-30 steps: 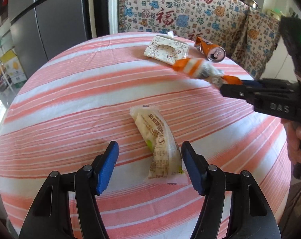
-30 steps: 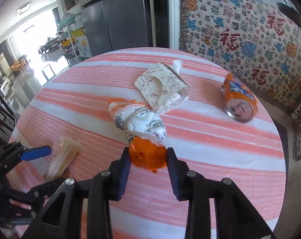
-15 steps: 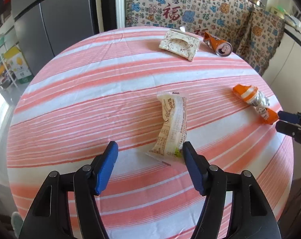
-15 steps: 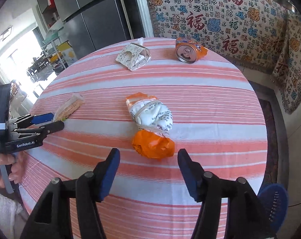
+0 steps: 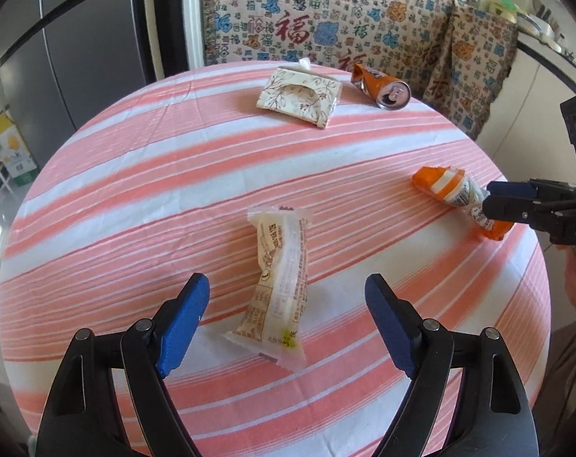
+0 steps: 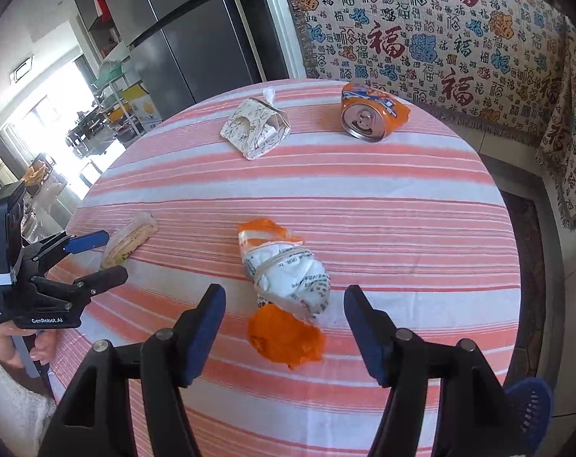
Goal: Collect trash
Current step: 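Grasp the white-orange wrapper with the right gripper while the left gripper grasps the white bread bag, then carry the bread bag and wrapper over the blue wastebasket and open both grippers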
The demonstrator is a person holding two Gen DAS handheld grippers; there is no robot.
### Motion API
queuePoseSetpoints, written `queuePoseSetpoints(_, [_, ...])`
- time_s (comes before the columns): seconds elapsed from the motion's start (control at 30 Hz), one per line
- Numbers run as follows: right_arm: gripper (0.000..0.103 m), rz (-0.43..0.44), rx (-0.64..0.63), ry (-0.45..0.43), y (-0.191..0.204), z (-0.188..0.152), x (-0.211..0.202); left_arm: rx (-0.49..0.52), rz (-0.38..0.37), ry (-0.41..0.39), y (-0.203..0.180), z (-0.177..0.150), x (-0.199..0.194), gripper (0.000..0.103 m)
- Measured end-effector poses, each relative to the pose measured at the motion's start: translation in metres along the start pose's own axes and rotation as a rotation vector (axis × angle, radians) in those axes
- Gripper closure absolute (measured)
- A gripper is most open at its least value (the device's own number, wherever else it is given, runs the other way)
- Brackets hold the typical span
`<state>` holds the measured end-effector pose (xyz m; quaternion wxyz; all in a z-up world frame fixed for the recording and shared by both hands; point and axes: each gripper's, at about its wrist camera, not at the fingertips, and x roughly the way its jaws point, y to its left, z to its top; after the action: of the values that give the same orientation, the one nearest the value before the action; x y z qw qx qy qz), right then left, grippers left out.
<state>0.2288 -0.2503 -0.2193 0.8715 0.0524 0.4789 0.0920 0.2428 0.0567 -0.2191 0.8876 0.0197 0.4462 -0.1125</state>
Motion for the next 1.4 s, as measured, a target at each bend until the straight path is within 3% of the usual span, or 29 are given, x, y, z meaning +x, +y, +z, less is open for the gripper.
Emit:
queuePoseSetpoints(0.33, [0.037, -0.046, -0.046, 0.038, 0.011, 0.006, 0.018, -0.012, 0.025, 0.032, -0.001, 0.004, 0.010, 0.023])
queuePoseSetpoints(0.4, [0.043, -0.062, -0.051, 0.055, 0.014, 0.006, 0.022, -0.016, 0.027, 0.033, 0.000, 0.005, 0.011, 0.041])
queuePoseSetpoints(0.43, [0.052, -0.073, -0.051, 0.063, 0.015, 0.005, 0.024, -0.019, 0.026, 0.030, 0.000, 0.005, 0.010, 0.062])
queuePoseSetpoints(0.47, [0.052, -0.080, -0.049, 0.058, 0.016, 0.005, 0.022, -0.024, 0.019, 0.028, 0.002, 0.006, 0.010, 0.080])
queuePoseSetpoints(0.8, [0.053, -0.086, -0.055, -0.015, 0.029, 0.001, -0.006, -0.083, 0.017, -0.059, 0.005, 0.011, -0.012, 0.084])
queuePoseSetpoints(1.4, [0.053, -0.101, 0.011, -0.028, 0.010, -0.024, -0.032, -0.018, 0.062, -0.111, -0.033, 0.005, -0.044, 0.084])
